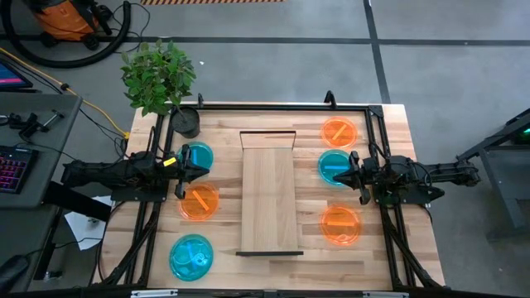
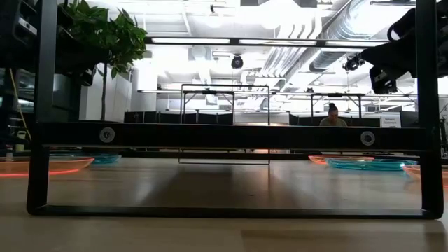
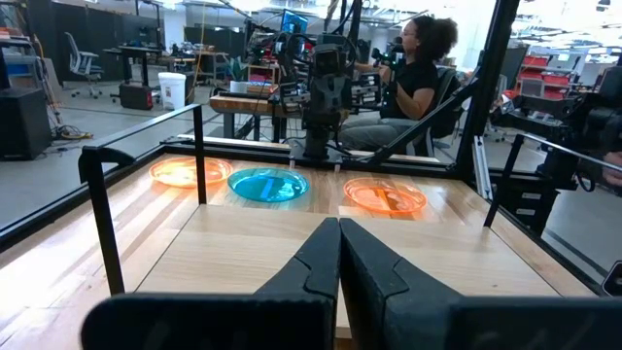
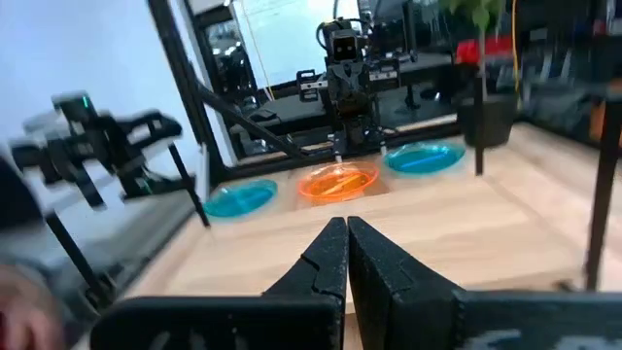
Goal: Place and stack plates onto a shelf
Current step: Put the top right orange plate on the shelf
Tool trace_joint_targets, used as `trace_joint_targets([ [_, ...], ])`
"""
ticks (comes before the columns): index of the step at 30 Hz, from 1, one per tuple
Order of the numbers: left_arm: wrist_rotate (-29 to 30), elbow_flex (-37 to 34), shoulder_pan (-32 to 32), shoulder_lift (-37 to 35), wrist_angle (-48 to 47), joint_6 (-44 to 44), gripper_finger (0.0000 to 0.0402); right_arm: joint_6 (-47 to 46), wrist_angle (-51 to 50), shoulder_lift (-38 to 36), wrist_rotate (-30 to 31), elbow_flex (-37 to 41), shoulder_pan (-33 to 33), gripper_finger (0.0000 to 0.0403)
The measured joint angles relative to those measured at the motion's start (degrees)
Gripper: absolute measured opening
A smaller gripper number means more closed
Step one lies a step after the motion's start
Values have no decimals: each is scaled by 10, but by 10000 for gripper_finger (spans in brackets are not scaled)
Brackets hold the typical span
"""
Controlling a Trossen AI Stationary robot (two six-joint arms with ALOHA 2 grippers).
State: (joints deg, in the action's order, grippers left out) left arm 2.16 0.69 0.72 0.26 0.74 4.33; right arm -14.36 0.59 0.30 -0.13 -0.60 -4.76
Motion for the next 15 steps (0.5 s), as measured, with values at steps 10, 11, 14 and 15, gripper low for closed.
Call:
trace_joint_targets([
  [10, 0, 0, 0, 0, 0, 0, 1, 41, 184, 5, 203, 0, 0, 0],
  [11, 0, 0, 0, 0, 0, 0, 1, 44, 205, 6, 218, 0, 0, 0],
  [14, 0, 0, 0, 0, 0, 0, 1, 53, 234, 26, 282, 0, 7, 0],
  [15, 0, 0, 0, 0, 0, 0, 1, 45, 234, 40, 307, 0, 12, 1],
])
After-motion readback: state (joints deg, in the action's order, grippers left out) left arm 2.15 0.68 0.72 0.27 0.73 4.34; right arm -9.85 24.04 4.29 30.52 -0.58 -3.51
